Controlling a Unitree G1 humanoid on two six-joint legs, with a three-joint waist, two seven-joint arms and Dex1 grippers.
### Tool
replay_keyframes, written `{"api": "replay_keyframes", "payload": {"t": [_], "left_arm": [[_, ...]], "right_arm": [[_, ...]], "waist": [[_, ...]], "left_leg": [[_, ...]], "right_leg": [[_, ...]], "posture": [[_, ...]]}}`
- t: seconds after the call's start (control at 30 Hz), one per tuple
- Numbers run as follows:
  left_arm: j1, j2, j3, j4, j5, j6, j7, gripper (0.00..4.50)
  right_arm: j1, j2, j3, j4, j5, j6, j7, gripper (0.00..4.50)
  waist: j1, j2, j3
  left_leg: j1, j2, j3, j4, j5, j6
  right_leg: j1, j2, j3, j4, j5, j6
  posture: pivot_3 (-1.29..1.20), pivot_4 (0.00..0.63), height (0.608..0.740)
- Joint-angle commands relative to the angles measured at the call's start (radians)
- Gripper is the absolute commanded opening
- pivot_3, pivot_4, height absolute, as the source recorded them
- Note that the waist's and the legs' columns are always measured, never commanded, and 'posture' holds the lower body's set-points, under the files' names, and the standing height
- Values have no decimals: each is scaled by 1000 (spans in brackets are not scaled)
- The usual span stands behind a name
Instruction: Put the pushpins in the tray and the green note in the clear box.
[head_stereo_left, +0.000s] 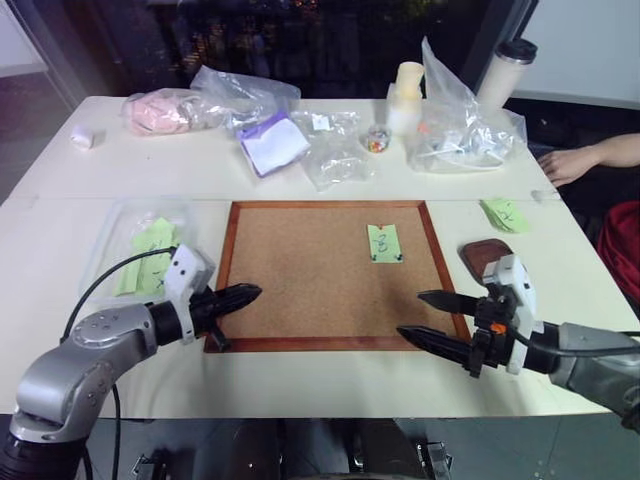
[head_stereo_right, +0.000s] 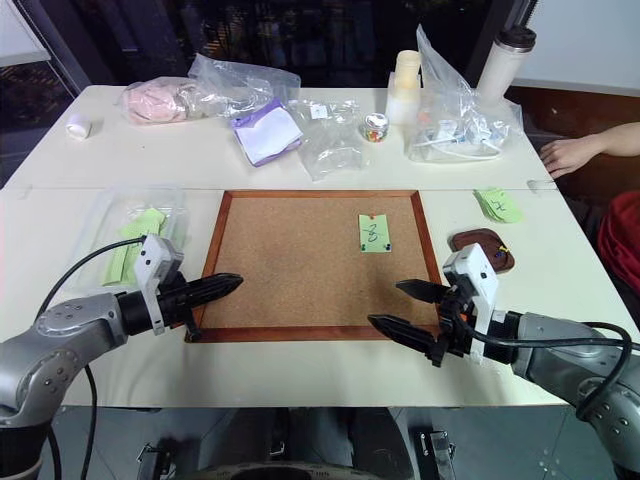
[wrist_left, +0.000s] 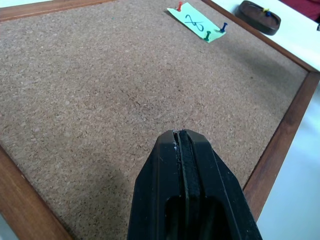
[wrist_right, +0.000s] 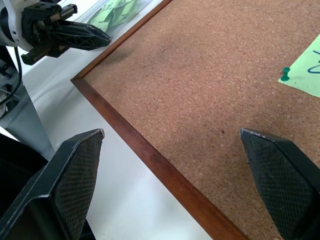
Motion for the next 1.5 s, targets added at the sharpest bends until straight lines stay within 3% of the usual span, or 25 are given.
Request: {"api": "replay_keyframes", "payload": {"t": [0.03, 0.6, 0.7, 0.83, 0.97, 1.1, 1.23, 1.5], "left_arm": [[-23, 4, -2, -12, -3, -20, -9, 69], [-124, 24, -79, 62, 57, -36, -53, 69], [-261, 33, -133, 114, 94, -17, -56, 69], [-473, 8, -231, 227, 134, -28, -114, 69], [-523, 0, -307, 307, 178, -76, -203, 69], [-530, -8, -442, 463, 322, -217, -289, 69], [-537, -43, -494, 603, 389, -285, -342, 69], [-485, -86, -530, 695, 467, -348, -379, 69]], "right_arm": [[-3, -16, -36, -10, 7, -5, 14, 4500], [21, 12, -32, -43, -16, -2, -56, 4500], [-44, 28, -11, -5, -48, 8, -141, 4500], [-113, 41, 23, 17, -81, -9, -138, 4500], [-169, 56, 77, 51, -160, -39, -129, 4500], [-364, 130, 225, 274, -382, -148, -147, 4500], [-535, 225, 337, 521, -544, -250, -118, 4500], [-725, 350, 415, 910, -762, -493, -31, 4500]], "waist": [[0, 0, 0], [0, 0, 0], [1, 0, 0], [5, -1, 0], [-4, 0, 0], [-10, 0, 0], [-1, 0, 0], [2, 4, -2]], "left_leg": [[0, 0, 0, 0, 0, 0], [0, 0, 0, 0, 0, 0], [0, 0, 0, 0, 0, 0], [-1, -1, 1, 2, 0, 0], [-1, -1, 2, 1, -3, 5], [1, -1, 2, 1, -3, 6], [1, -1, 3, 2, -3, 5], [1, -2, 5, 2, -3, 6]], "right_leg": [[0, 0, 0, 0, 0, 0], [0, 0, 0, 0, 0, 0], [0, 0, 0, 0, 0, 0], [0, 1, -1, 0, 0, 0], [-1, 1, 2, -2, 0, 1], [-2, 4, 7, 1, 0, 1], [-2, 5, 8, 1, 0, 1], [-2, 2, 7, 1, 0, 1]], "posture": [[0, 150, 734], [0, 150, 734], [0, 150, 734], [0, 150, 734], [0, 150, 734], [0, 150, 734], [0, 150, 734], [0, 150, 734]]}}
